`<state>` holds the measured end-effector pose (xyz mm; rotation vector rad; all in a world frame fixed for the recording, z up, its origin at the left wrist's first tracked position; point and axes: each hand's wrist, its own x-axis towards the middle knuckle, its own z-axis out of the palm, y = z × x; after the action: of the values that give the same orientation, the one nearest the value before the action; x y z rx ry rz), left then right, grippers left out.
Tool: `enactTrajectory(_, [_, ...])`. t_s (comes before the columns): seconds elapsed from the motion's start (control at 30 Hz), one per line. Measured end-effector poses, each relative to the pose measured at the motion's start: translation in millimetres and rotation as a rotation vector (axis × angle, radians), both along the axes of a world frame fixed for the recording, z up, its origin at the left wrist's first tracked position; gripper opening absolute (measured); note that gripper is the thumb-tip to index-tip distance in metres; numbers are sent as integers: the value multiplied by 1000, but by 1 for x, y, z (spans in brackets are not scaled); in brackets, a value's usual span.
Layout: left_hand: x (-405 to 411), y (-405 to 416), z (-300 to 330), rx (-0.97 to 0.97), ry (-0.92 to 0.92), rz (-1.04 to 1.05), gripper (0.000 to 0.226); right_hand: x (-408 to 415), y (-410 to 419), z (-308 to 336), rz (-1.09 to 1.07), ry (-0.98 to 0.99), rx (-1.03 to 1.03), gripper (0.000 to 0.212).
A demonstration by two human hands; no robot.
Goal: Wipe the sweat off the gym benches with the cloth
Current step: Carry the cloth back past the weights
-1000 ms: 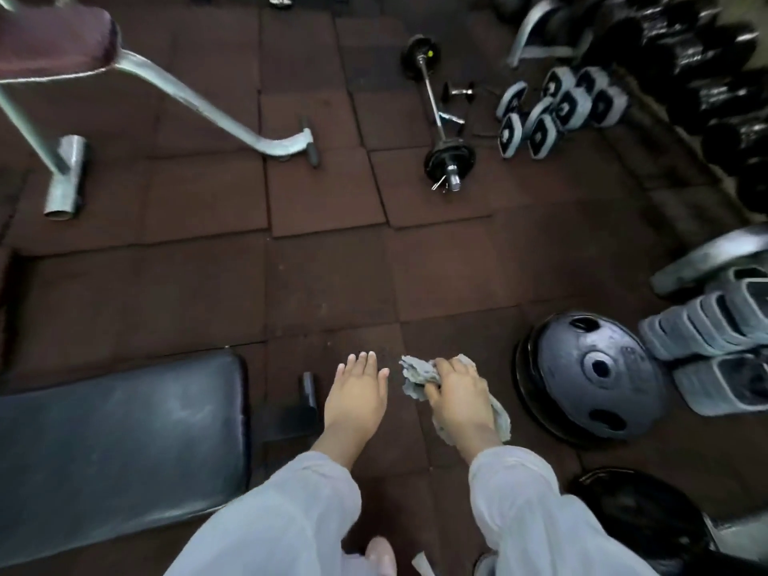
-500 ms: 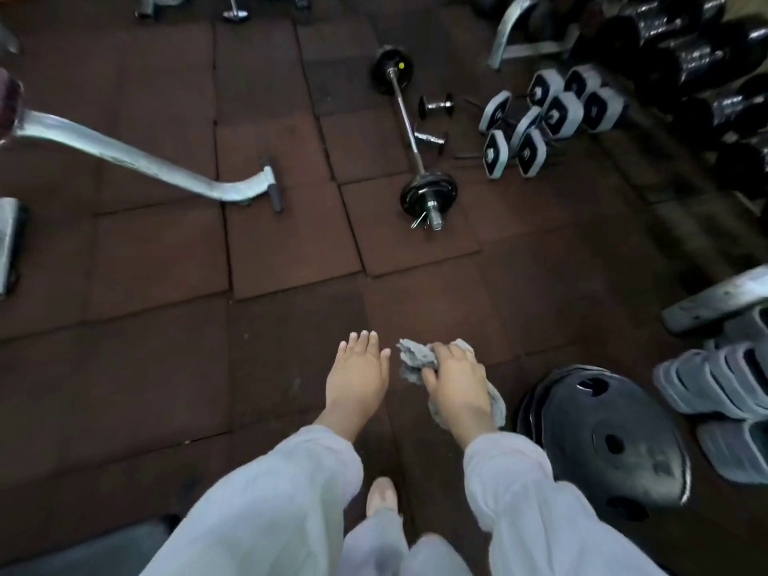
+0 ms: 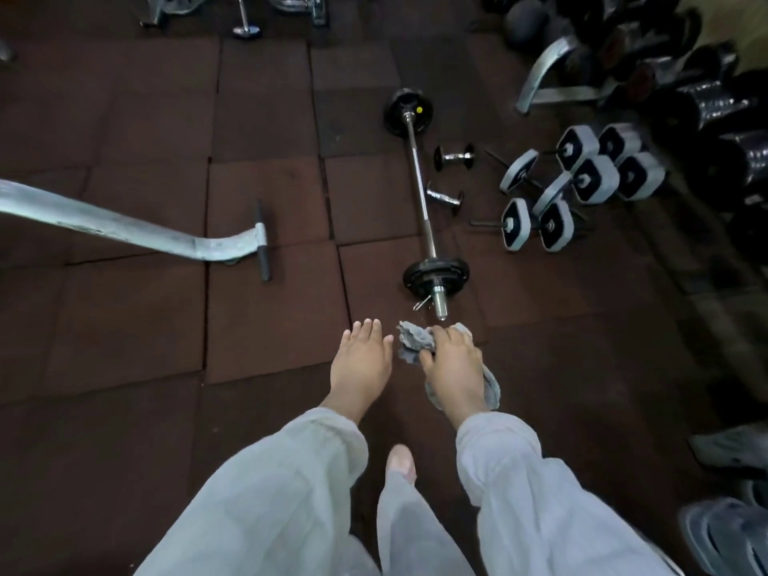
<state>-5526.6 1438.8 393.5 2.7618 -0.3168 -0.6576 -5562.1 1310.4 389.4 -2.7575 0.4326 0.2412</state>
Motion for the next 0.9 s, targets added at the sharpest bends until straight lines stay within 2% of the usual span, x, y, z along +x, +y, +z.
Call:
enactTrajectory(0.3, [227, 7, -2, 12, 60, 88, 47, 248, 1, -1, 101, 29, 29, 39])
enactTrajectory(0.47, [382, 27, 0, 113, 70, 27, 44, 394, 15, -5, 94, 57, 51, 39])
enactTrajectory(0.63, [541, 29, 18, 109, 16, 10, 42, 541, 19, 2, 50, 49, 87, 37])
enactTrajectory(0.9, [746, -19, 12, 63, 124, -22, 42, 745, -32, 6, 13, 89, 57, 40])
